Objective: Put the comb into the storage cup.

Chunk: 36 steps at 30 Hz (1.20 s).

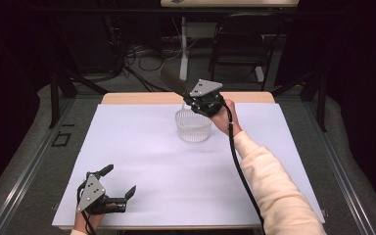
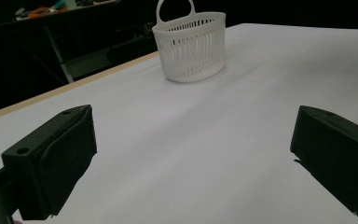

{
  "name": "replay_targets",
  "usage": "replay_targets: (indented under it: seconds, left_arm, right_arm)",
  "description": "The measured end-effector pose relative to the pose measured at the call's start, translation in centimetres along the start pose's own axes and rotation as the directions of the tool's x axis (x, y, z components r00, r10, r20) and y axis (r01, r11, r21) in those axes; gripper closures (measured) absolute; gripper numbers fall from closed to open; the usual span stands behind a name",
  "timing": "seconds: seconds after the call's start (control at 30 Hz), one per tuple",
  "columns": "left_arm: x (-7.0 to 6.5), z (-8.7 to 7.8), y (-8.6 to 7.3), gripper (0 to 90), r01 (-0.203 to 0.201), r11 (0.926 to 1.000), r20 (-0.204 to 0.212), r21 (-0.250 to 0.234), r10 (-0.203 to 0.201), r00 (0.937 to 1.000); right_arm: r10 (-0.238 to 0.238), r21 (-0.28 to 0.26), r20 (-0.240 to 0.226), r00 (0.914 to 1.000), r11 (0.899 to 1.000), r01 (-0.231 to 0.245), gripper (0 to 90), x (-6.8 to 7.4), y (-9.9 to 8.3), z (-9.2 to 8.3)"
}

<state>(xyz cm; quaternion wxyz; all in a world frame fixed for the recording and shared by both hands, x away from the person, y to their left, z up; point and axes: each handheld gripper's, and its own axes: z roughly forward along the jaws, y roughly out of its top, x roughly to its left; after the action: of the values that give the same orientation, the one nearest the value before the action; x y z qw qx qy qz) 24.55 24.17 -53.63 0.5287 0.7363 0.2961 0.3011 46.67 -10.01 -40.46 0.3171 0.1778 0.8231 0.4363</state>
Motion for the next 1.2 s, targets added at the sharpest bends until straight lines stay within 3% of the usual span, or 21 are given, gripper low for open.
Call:
replay_targets:
  seconds: [1.2]
  left_arm:
    - [0.0,0.0,0.0,0.3,0.001,1.0,0.0,0.0,-0.001,1.0]
  right_arm:
    - [0.033,0.0,-0.028,0.9991,0.999,-0.033,72.5,0.0,-1.5,1.3]
